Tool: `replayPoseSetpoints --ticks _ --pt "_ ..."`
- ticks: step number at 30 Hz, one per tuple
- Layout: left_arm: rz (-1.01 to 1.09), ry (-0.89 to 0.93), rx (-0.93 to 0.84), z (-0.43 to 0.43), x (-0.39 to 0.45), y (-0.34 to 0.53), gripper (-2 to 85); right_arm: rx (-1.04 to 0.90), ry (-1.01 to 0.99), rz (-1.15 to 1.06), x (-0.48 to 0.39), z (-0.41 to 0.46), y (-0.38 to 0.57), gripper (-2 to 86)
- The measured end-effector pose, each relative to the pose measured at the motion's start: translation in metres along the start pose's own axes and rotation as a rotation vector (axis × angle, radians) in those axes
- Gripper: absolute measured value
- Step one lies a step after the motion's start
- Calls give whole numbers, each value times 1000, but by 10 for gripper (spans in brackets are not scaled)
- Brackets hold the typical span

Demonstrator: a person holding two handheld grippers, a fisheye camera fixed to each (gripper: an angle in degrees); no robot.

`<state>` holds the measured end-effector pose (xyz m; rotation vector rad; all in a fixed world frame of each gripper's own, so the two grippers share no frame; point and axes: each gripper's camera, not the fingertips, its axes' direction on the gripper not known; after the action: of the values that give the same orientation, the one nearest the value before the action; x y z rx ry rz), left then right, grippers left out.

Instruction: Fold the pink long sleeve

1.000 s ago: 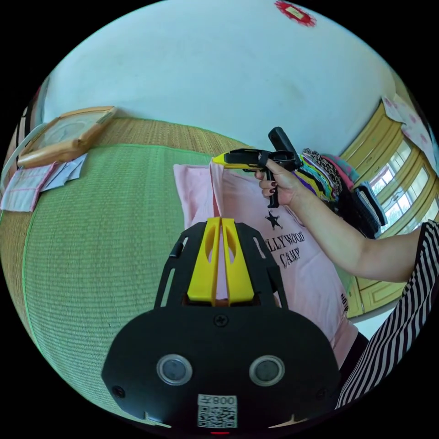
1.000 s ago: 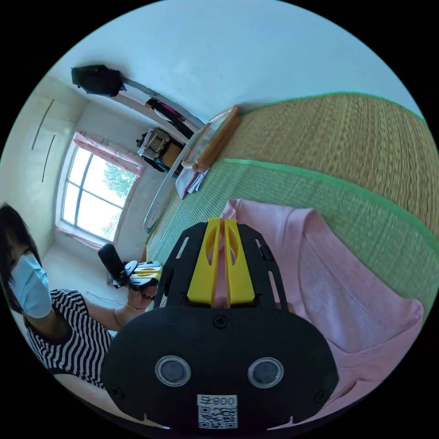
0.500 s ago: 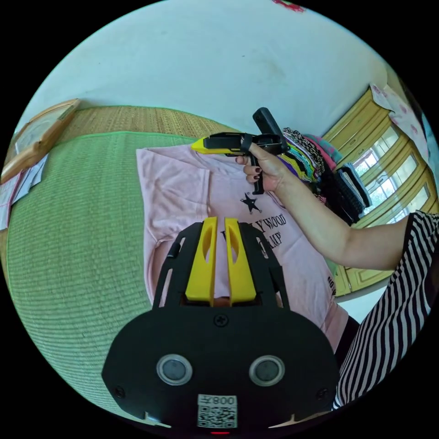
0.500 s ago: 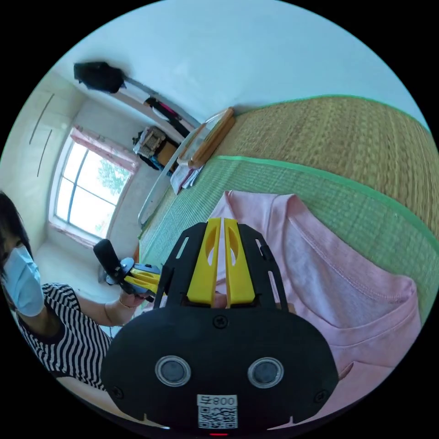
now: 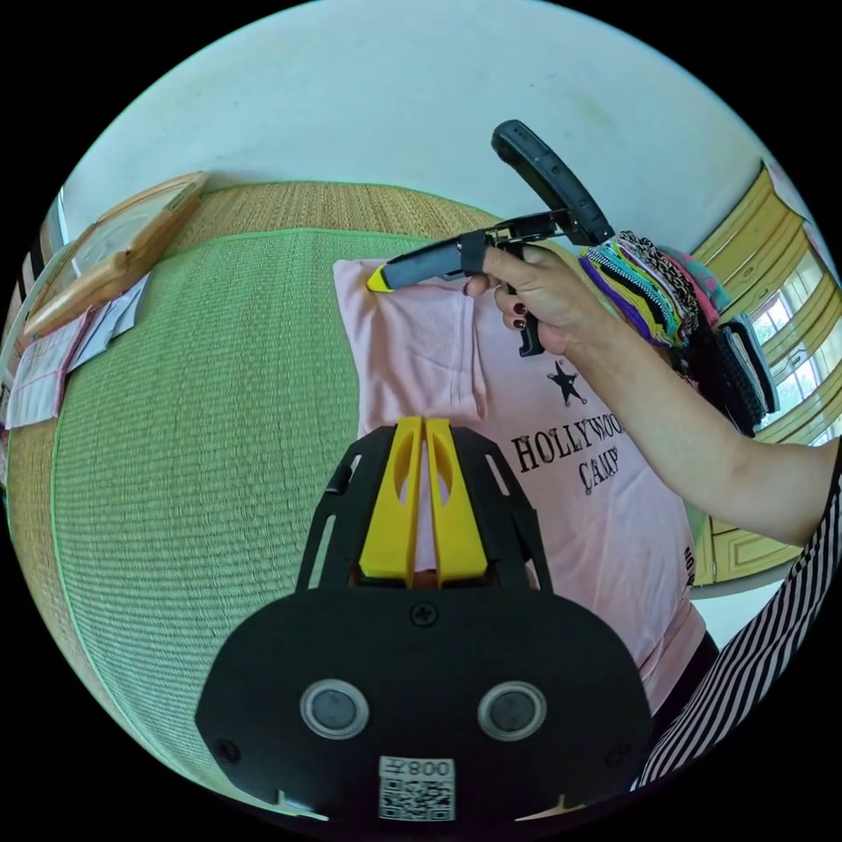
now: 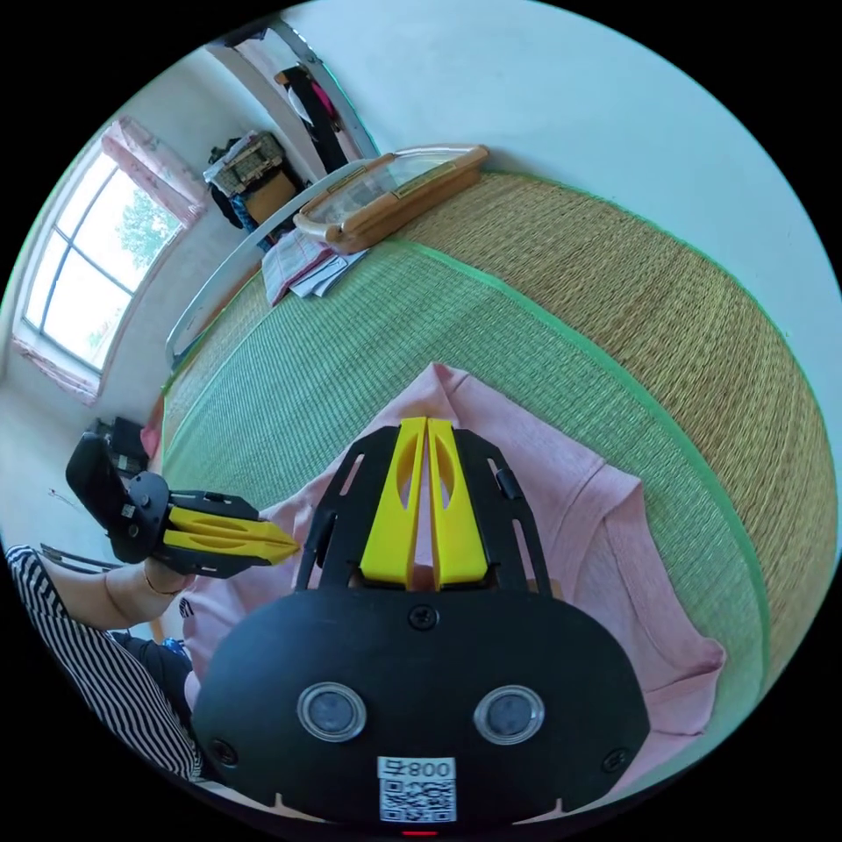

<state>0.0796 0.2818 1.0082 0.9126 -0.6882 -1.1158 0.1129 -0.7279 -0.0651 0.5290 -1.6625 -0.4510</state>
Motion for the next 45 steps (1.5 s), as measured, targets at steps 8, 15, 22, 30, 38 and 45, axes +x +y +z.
replayPoseSetpoints --ticks 8,15,22,30,38,45 --pt "-2 -18 -9 4 29 24 3 73 -33 17 -23 -27 41 1" --pt "58 -5 3 3 69 52 2 27 38 -46 -60 -41 74 1" --pt "49 26 1 6 98 91 1 85 5 -65 -102 -93 174 1" --pt "60 34 76 -14 134 153 1 63 -76 28 -130 -125 272 1" --pt "83 158 -71 -26 194 265 1 -50 15 182 -216 -194 474 1" --pt "183 107 4 -90 274 360 2 -52 61 369 -299 -270 627 1"
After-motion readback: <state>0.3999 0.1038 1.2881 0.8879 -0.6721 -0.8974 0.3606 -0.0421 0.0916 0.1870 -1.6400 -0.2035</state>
